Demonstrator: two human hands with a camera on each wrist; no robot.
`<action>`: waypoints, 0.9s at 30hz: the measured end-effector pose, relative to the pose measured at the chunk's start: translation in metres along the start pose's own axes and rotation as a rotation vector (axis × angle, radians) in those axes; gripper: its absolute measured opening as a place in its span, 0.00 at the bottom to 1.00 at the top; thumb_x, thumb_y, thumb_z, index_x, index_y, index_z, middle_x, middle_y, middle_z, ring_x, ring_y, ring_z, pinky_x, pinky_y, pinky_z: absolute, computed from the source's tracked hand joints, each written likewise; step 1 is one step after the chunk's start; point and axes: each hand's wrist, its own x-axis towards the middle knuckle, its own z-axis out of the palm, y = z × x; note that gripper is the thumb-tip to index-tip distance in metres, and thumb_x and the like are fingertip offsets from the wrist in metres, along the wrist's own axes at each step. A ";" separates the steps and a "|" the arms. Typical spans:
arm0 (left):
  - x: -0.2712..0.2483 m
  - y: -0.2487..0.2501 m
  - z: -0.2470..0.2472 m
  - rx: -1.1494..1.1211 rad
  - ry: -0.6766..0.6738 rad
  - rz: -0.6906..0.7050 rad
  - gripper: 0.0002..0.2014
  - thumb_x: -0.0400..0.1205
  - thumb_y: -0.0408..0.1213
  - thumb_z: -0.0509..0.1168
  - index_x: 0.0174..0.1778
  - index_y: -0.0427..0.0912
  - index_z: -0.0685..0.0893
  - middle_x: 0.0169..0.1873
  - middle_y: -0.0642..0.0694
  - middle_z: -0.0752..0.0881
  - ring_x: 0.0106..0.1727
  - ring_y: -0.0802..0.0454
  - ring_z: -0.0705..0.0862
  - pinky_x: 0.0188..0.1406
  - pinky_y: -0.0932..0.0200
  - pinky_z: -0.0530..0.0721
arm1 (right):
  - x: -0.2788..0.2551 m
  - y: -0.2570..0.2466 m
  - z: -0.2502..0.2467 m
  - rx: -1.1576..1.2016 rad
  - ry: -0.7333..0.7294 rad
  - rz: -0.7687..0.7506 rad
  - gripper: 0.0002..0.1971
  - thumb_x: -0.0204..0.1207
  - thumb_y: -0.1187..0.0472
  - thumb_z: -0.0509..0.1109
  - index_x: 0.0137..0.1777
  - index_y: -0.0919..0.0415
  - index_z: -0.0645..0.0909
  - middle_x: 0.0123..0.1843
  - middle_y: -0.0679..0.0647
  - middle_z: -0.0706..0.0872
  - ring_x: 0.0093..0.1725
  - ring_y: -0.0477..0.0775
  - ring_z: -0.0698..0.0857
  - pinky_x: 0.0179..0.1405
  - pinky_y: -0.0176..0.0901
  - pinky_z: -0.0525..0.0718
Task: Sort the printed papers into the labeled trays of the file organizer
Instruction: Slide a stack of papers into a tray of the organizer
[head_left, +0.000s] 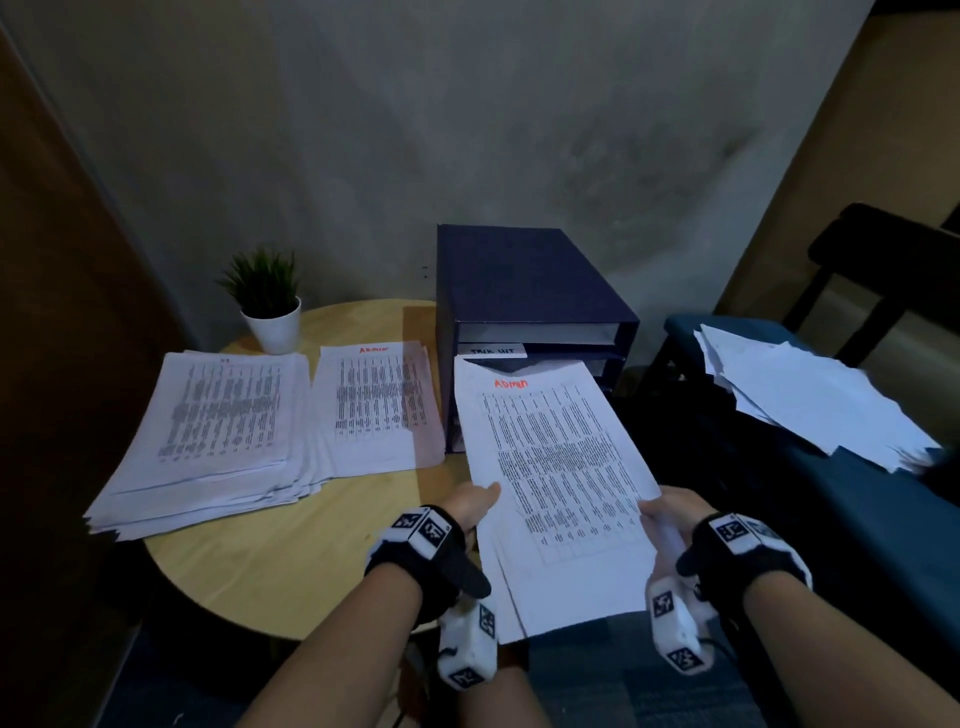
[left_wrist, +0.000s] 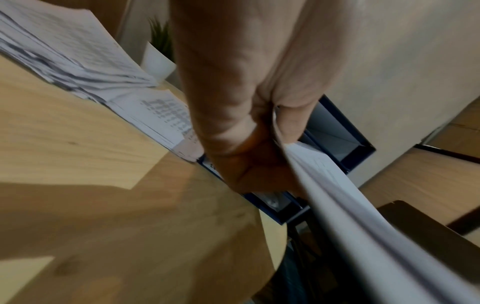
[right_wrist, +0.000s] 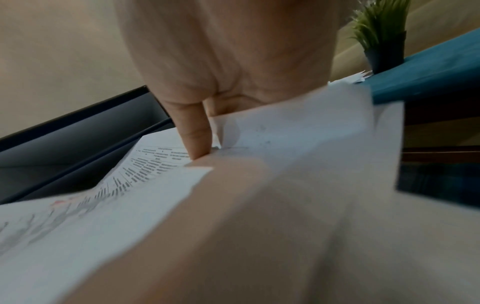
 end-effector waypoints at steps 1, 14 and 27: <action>-0.005 0.005 0.003 0.014 -0.045 0.009 0.30 0.88 0.47 0.51 0.80 0.29 0.57 0.67 0.36 0.78 0.65 0.39 0.80 0.73 0.52 0.72 | 0.003 0.002 -0.003 -0.018 0.024 0.012 0.18 0.79 0.71 0.63 0.65 0.85 0.73 0.66 0.77 0.79 0.69 0.72 0.77 0.66 0.57 0.77; 0.015 0.037 0.002 -0.212 -0.002 0.154 0.23 0.88 0.38 0.52 0.80 0.37 0.62 0.78 0.42 0.68 0.78 0.41 0.69 0.78 0.48 0.68 | 0.034 -0.016 -0.007 0.084 0.158 0.001 0.19 0.80 0.71 0.61 0.65 0.87 0.70 0.63 0.81 0.79 0.62 0.74 0.80 0.68 0.64 0.73; 0.019 0.010 -0.013 -0.242 -0.111 0.154 0.25 0.84 0.24 0.57 0.78 0.42 0.66 0.70 0.36 0.78 0.65 0.34 0.81 0.40 0.64 0.87 | 0.048 0.019 0.024 0.266 0.049 0.096 0.15 0.82 0.68 0.61 0.66 0.72 0.76 0.63 0.66 0.82 0.66 0.66 0.79 0.72 0.62 0.74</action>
